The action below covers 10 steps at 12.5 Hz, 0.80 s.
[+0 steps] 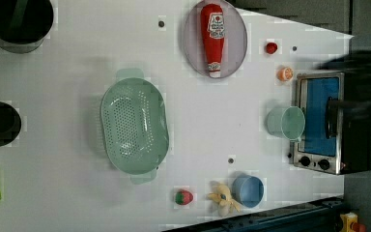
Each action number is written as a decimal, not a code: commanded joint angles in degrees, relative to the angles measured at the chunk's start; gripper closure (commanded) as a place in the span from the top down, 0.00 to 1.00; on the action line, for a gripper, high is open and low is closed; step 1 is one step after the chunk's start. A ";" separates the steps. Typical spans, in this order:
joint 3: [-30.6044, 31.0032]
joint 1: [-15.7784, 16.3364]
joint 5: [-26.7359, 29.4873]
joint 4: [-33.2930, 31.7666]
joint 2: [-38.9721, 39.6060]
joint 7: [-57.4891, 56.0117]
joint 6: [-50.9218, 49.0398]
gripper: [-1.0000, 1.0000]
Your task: Drag strainer right to left.
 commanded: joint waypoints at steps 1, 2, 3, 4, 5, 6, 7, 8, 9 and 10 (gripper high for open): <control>-7.08 -3.41 -3.56 -1.70 -4.15 -18.36 -6.78 1.00; -8.95 -3.42 -3.56 -1.78 -5.22 -18.91 -7.54 1.00; -10.10 -3.43 -3.56 -1.91 -5.80 -18.91 -8.54 1.00; -10.75 -3.45 -3.56 -1.94 -5.83 -18.91 -9.42 1.00; -11.22 -3.46 -3.56 -1.95 -5.60 -18.91 -9.57 1.00; -11.50 -3.47 -3.55 -1.95 -5.36 -18.91 -9.57 1.00; -11.65 -3.47 -3.56 -1.96 -5.18 -18.91 -9.56 1.00; -11.64 -3.46 -3.55 -1.96 -5.06 -18.91 -9.57 1.00; -11.63 -3.47 -3.55 -1.96 -4.93 -18.91 -9.57 1.00; -11.62 -3.45 -3.55 -1.96 -4.80 -18.91 -9.56 1.00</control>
